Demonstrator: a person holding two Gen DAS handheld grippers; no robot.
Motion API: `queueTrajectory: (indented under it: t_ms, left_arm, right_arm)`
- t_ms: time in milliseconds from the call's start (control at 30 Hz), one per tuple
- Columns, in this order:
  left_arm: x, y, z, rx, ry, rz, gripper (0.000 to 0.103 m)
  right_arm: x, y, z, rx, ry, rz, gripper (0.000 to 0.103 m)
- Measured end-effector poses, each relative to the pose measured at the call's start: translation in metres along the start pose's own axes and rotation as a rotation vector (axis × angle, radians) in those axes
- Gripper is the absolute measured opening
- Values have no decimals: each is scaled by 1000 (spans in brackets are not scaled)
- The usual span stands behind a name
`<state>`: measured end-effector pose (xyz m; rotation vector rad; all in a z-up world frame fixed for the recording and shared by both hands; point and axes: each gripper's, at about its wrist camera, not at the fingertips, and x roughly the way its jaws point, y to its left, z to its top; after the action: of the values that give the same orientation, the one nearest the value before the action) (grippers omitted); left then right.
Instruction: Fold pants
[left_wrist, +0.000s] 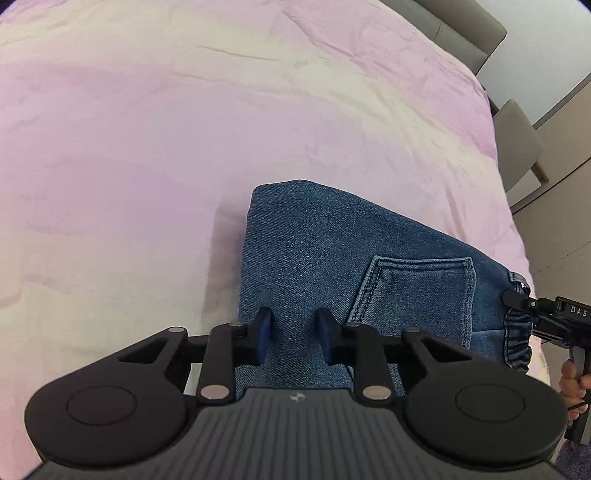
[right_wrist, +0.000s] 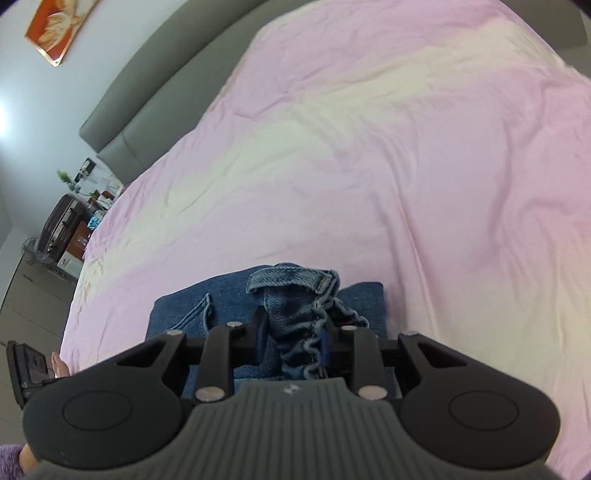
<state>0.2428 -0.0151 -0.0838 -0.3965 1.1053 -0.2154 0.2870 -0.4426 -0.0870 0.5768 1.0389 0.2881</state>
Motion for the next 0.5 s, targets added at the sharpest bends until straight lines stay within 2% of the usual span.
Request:
queueTrajectory:
  t_ms: [100,200,267,333,433,500]
  left_arm:
    - [13,4,0,43,15,29,31]
    - [21,11,-1,0,46,40,33]
    - [12,7,-1,20,43,51,34]
    - [-3,-2,0,81,18,67,34]
    - [-27,-8,3,157,-58,84,34]
    - [-35,-12,4,184,-77,69,31]
  right_arm:
    - [19,-10,-5,-14,14,-50,22]
    - [30,-11,-7,1,26,-69,24]
    - [28,-2,-5,-27,33,-89,30]
    - [15,10,-5,-102,17,-118,38]
    - [-12,31,-13,-223,-47,-161,39]
    - [-28,44,-23,-285,-82,-180,39]
